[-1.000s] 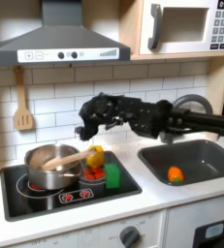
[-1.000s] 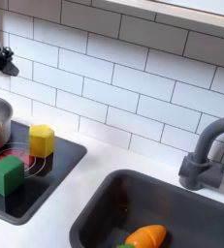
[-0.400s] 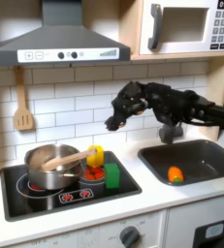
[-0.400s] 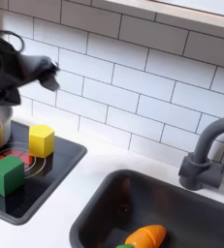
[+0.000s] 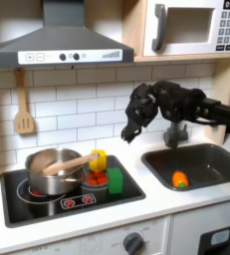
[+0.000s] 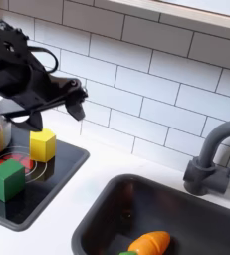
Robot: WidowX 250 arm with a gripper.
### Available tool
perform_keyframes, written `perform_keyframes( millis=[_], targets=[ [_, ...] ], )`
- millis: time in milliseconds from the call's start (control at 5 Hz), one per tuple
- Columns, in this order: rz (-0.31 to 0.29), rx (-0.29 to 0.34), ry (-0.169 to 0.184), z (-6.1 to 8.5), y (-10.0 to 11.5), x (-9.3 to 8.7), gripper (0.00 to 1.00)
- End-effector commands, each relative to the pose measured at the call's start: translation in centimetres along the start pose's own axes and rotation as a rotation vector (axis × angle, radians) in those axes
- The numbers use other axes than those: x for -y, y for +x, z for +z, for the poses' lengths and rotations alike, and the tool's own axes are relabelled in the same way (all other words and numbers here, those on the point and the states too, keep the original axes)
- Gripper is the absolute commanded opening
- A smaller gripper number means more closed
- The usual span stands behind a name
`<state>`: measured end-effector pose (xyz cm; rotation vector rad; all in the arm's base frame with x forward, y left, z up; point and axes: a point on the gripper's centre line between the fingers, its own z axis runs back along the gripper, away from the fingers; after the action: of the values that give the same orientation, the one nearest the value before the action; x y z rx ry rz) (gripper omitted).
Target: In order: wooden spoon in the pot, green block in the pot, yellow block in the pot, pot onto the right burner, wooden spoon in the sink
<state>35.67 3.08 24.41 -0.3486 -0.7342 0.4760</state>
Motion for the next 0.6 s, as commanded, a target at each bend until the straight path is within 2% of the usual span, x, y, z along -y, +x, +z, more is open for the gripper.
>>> perform_keyframes(
  millis=[0, 200, 400],
  targets=[
    [-0.168, -0.064, 0.246, 0.2, -2.2, -3.0, 1.00],
    [-0.316, -0.111, 0.269, 0.4, -3.1, -3.9, 1.00],
    [-0.436, -0.165, 0.220, 1.4, -3.9, -5.1, 1.00]
  ],
)
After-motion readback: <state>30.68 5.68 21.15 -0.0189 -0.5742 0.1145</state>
